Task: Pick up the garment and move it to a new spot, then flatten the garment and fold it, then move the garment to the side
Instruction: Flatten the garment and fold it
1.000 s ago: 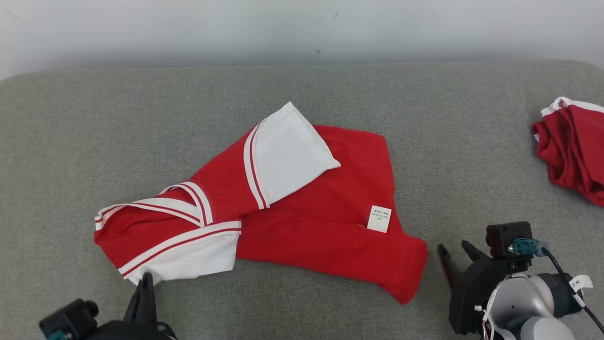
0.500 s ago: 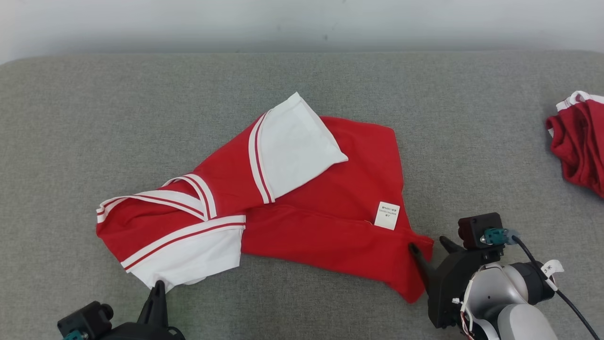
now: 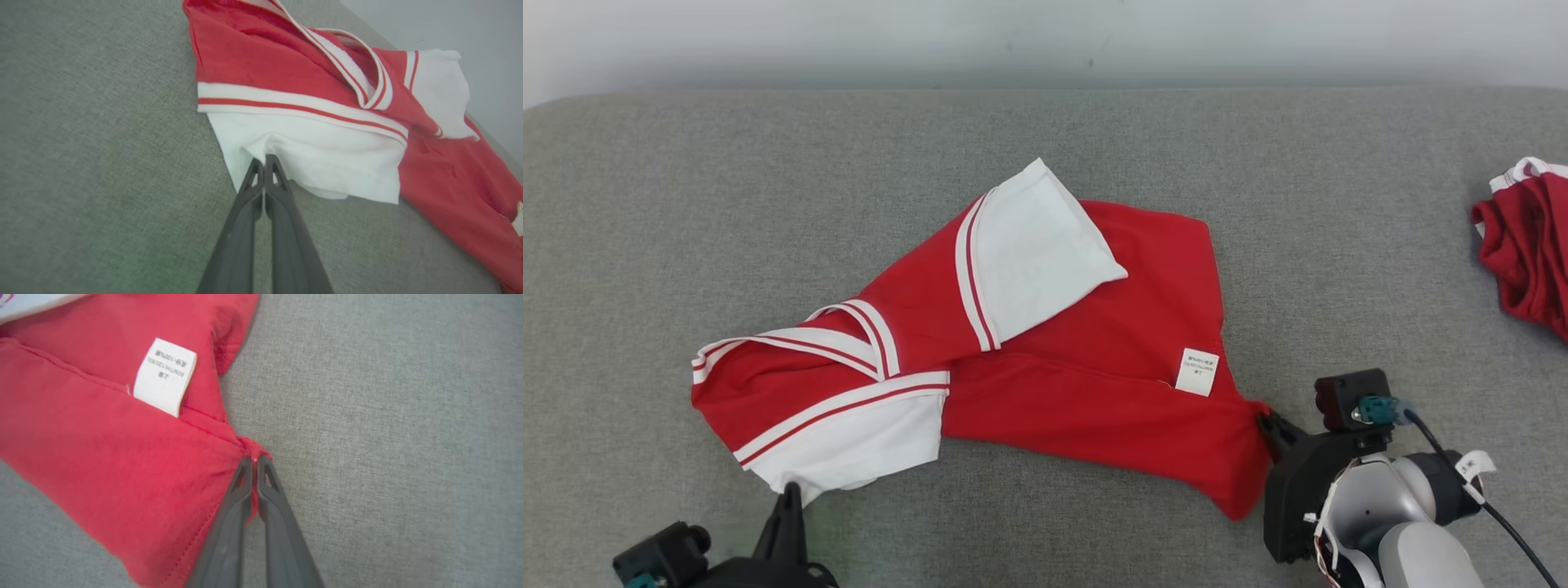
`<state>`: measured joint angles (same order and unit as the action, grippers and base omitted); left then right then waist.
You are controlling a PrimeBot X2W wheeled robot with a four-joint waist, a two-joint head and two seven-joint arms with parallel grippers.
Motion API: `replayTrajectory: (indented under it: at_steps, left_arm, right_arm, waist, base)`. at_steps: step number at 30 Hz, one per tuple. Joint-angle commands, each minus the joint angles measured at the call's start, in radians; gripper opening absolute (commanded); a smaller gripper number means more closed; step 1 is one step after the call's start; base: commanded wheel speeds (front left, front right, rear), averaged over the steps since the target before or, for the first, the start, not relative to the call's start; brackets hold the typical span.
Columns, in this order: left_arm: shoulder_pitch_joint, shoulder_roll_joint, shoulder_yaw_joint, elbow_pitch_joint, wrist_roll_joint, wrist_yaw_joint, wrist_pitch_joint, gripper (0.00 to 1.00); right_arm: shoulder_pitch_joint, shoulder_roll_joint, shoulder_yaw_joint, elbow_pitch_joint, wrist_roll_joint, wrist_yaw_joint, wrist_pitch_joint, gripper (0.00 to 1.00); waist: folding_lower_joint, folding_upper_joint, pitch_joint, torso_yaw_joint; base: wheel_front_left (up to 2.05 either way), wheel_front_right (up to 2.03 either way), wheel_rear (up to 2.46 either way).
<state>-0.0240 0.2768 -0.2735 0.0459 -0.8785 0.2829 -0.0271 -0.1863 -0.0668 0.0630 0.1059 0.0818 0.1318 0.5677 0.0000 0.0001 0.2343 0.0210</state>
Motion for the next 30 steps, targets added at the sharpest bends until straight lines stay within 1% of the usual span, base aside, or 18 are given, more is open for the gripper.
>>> replayTrajectory:
  at_steps: [1,4,7,9,12,15,18,21,22,23,24,26,27,29,30]
  left_arm:
    - [-0.003,0.005,0.012,-0.01,0.0,0.003,-0.021,0.0]
    - [-0.005,0.003,0.024,-0.022,-0.001,-0.002,-0.043,0.0]
    - [-0.014,-0.02,0.062,-0.067,-0.034,-0.022,-0.089,0.0]
    - [-0.024,-0.023,0.09,-0.112,-0.05,-0.039,-0.114,0.0]
    - [-0.055,-0.034,0.131,-0.182,-0.096,-0.068,-0.129,0.0]
    - [-0.135,-0.008,0.166,-0.24,-0.13,-0.089,-0.105,0.0]
    - [-0.269,0.011,0.215,-0.277,-0.184,-0.099,-0.07,0.0]
    - [-0.442,0.045,0.261,-0.275,-0.228,-0.104,-0.029,0.0]
    - [-0.509,0.064,0.269,-0.262,-0.231,-0.106,-0.013,0.0]
    - [-0.647,0.09,0.267,-0.218,-0.235,-0.116,0.013,0.0]
    - [-0.717,0.1,0.271,-0.19,-0.239,-0.114,0.022,0.0]
    - [-0.859,0.125,0.272,-0.132,-0.224,-0.111,0.035,0.0]
    - [-0.924,0.131,0.266,-0.099,-0.218,-0.117,0.04,0.0]
    - [-1.048,0.143,0.266,-0.037,-0.202,-0.125,0.031,0.0]
    - [-1.104,0.152,0.254,-0.013,-0.187,-0.139,0.032,0.0]
  right_arm:
    - [-0.015,0.003,-0.013,-0.008,-0.008,-0.003,-0.035,0.0]
    - [-0.016,0.003,-0.021,-0.015,-0.012,-0.003,-0.065,0.0]
    - [-0.025,-0.004,-0.044,-0.048,-0.018,-0.003,-0.114,0.0]
    - [-0.039,-0.008,-0.055,-0.076,-0.011,-0.003,-0.143,0.0]
    - [-0.092,-0.037,-0.045,-0.129,0.002,-0.003,-0.163,0.0]
    - [-0.188,-0.076,-0.008,-0.154,0.038,-0.003,-0.154,0.0]
    - [-0.331,-0.13,0.052,-0.147,0.106,-0.003,-0.129,0.0]
    - [-0.505,-0.185,0.113,-0.117,0.171,-0.003,-0.099,0.0]
    - [-0.569,-0.21,0.137,-0.1,0.186,-0.003,-0.092,0.0]
    - [-0.69,-0.248,0.17,-0.06,0.207,-0.003,-0.099,0.0]
    - [-0.751,-0.269,0.191,-0.038,0.201,-0.003,-0.105,0.0]
    - [-0.871,-0.29,0.218,0.007,0.192,-0.003,-0.128,0.0]
    - [-0.923,-0.303,0.236,0.035,0.175,-0.003,-0.148,0.0]
    - [-1.016,-0.305,0.245,0.096,0.158,-0.003,-0.197,0.0]
    - [-1.061,-0.309,0.252,0.122,0.14,-0.003,-0.226,0.0]
  waist:
    - [0.0,-0.0001,-0.003,-0.001]
    - [0.0,-0.0001,-0.008,-0.002]
    - [0.0,-0.0001,-0.013,-0.004]
    - [0.0,-0.0001,-0.012,-0.006]
    - [0.0,-0.0001,0.012,-0.014]
    - [0.0,-0.0001,0.065,-0.025]
    - [0.0,-0.0001,0.133,-0.035]
    - [0.0,-0.0001,0.214,-0.049]
    - [0.0,-0.0001,0.241,-0.051]
    - [0.0,-0.0001,0.295,-0.054]
    - [0.0,-0.0001,0.32,-0.056]
    - [0.0,-0.0001,0.372,-0.062]
    - [0.0,-0.0001,0.387,-0.064]
    - [0.0,-0.0001,0.41,-0.068]
    - [0.0,-0.0001,0.418,-0.071]
  base:
    - [0.0,0.0,0.0]
    - [0.0,0.0,0.0]
    - [0.0,0.0,0.0]
    - [0.0,0.0,0.0]
    - [0.0,0.0,0.0]
    - [0.0,0.0,0.0]
    - [0.0,0.0,0.0]
    - [0.0,0.0,0.0]
    - [0.0,0.0,0.0]
    - [0.0,0.0,0.0]
    - [0.0,0.0,0.0]
    - [0.0,0.0,0.0]
    - [0.0,0.0,0.0]
    - [0.0,0.0,0.0]
    - [0.0,0.0,0.0]
